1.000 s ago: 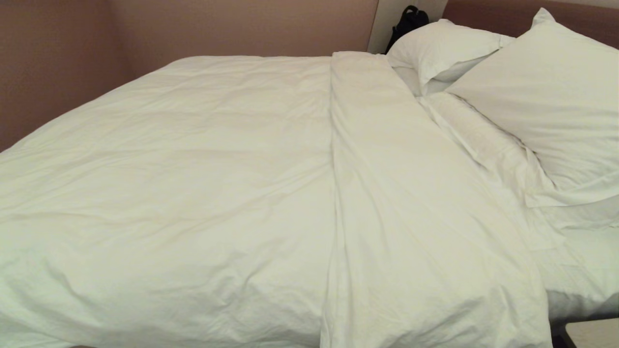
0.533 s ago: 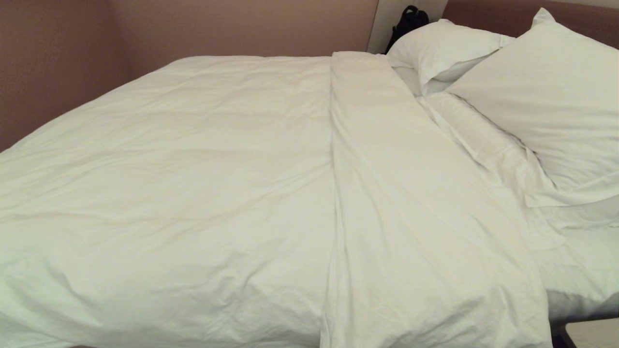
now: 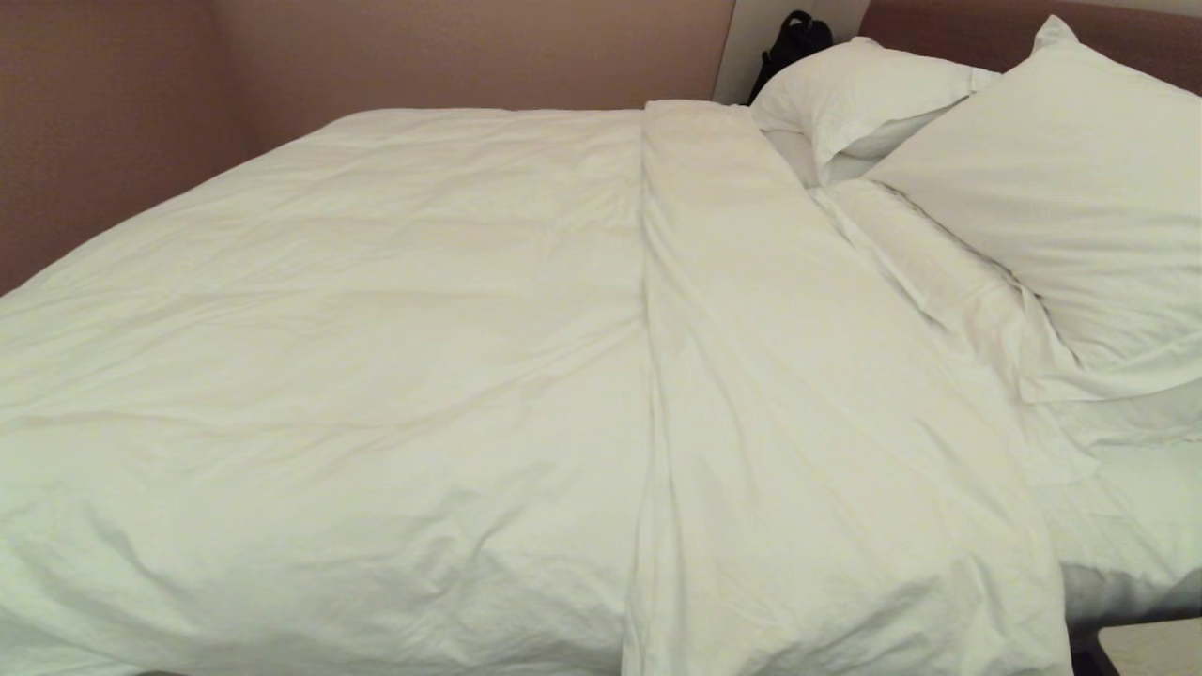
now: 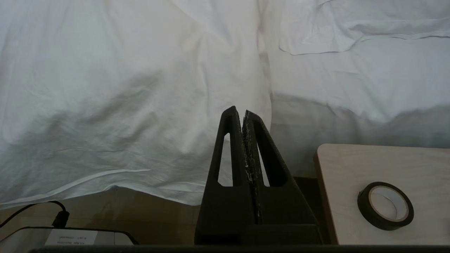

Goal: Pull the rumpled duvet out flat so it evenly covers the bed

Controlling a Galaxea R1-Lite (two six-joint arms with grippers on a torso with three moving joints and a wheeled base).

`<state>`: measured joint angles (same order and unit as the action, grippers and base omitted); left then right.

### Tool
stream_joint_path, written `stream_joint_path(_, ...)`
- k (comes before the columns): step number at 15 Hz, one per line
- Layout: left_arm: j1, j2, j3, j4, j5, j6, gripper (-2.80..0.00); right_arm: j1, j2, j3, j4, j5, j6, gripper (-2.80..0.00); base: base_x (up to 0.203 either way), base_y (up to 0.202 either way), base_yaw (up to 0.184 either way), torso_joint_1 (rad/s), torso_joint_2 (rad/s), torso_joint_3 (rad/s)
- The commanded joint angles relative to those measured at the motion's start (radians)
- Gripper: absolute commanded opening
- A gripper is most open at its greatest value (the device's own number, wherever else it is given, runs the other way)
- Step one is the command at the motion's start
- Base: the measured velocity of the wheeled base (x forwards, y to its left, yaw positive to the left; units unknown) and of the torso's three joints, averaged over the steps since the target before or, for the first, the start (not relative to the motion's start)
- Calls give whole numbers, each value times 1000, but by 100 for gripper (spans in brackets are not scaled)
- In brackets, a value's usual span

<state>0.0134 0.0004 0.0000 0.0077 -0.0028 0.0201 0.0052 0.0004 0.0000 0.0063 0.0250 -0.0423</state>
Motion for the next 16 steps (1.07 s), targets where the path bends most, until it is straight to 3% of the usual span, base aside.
stream_joint_path(1, 0, 0, 0, 0, 0, 0, -280, -1, 0, 0, 1, 1, -1, -280, 0, 0, 0, 0, 0, 0)
stream_joint_path(9, 0, 0, 0, 0, -2, 1, -280, -1, 0, 0, 1, 1, -1, -280, 1, 8, 0, 0, 0, 1)
stream_joint_path(16, 0, 0, 0, 0, -2, 3, -280, -1, 0, 0, 0, 1, -1, -280, 0, 181, -1, 3, 1, 1)
